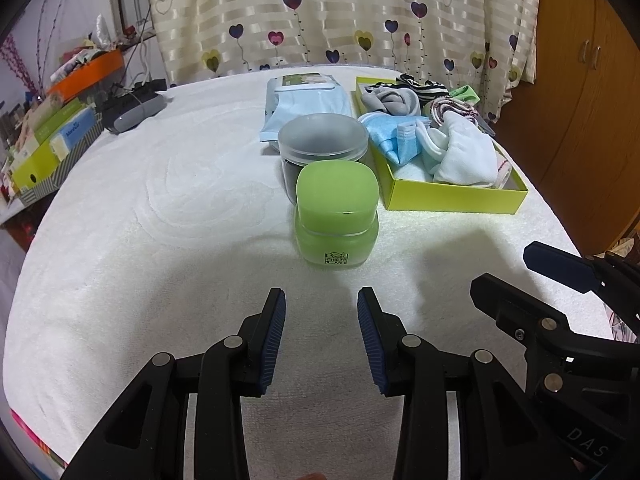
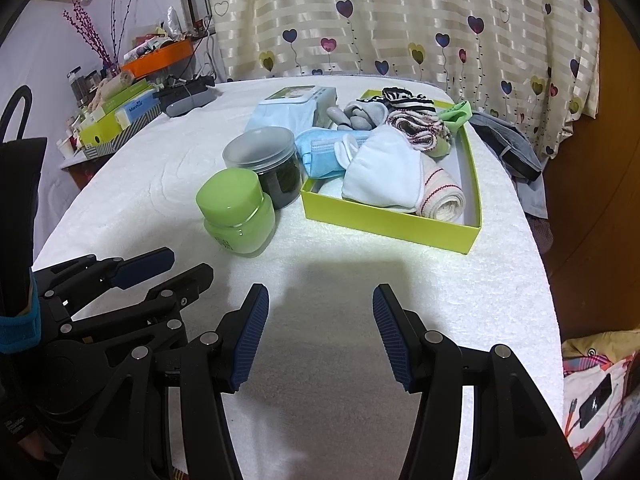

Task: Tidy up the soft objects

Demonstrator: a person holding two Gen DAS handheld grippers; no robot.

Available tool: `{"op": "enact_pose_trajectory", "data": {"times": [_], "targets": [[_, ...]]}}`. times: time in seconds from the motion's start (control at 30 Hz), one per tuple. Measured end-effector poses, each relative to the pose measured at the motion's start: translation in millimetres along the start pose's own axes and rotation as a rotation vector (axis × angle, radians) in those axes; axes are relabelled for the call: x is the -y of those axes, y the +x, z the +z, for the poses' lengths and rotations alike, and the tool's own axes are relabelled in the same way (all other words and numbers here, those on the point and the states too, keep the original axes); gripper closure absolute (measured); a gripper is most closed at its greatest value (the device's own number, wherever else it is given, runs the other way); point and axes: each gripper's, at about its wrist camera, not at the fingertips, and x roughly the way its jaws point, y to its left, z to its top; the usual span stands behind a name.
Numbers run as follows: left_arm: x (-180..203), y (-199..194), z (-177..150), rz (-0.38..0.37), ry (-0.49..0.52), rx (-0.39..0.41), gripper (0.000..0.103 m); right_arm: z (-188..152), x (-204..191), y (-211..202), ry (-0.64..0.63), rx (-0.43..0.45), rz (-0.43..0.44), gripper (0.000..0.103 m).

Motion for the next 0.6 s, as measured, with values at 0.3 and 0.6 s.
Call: {"op": "enact_pose_trajectory", "data": {"times": [0.3,0.6], "targets": [[1.8,0.6,0.4,0.000,0.001,-0.005,0.067,0.9,-1.1,-0.5,0.004,-0.003,-0.001,0.048],[1.5,0.8,0.4,-0.002,0.000,-0.006,0.068,0.8,-1.0,-0.4,0.004,-0.002,0.000,0.048]]}}
